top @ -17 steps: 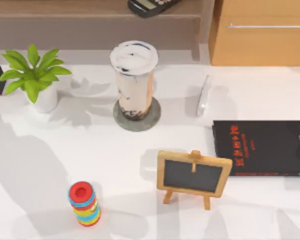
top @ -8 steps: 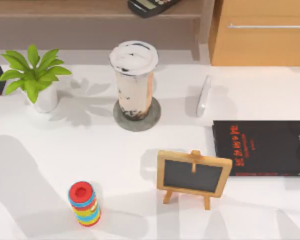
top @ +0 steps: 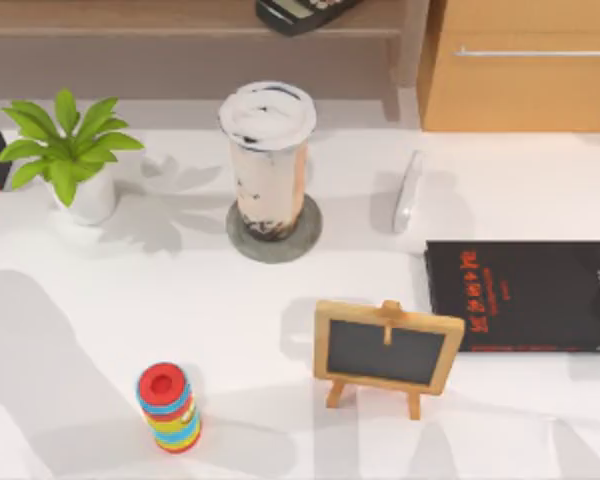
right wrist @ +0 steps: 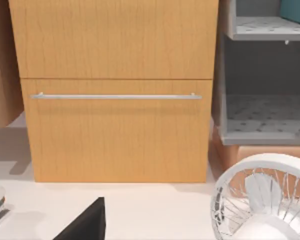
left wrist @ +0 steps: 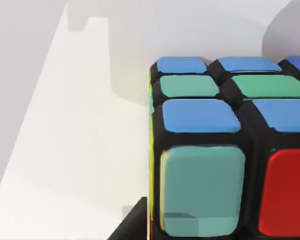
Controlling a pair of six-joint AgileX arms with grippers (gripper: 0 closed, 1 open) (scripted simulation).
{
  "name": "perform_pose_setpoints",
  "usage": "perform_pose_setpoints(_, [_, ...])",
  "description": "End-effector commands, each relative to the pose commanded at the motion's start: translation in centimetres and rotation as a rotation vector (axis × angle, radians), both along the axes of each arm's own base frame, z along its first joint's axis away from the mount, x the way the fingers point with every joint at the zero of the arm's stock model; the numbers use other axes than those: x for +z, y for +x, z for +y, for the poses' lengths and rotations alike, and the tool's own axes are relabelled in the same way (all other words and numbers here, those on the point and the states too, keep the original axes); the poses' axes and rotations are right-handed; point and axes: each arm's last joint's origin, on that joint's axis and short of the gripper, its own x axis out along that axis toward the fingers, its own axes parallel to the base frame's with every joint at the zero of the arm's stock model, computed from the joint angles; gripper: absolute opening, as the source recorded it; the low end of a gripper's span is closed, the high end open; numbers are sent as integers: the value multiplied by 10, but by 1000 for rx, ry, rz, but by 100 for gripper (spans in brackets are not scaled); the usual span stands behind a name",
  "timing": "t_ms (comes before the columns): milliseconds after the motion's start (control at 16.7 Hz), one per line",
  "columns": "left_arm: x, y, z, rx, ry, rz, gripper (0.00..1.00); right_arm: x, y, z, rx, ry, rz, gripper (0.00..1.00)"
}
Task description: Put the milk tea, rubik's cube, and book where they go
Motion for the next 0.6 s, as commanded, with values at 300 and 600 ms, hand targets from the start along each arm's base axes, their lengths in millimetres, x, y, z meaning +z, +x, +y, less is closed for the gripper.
perform_pose_setpoints(300, [0, 0, 0, 0, 0, 0, 10, 0, 0, 0, 0, 0, 0, 100])
perform_pose_setpoints(600, [0, 0, 0, 0, 0, 0, 0, 0, 0, 0, 0, 0, 0, 100])
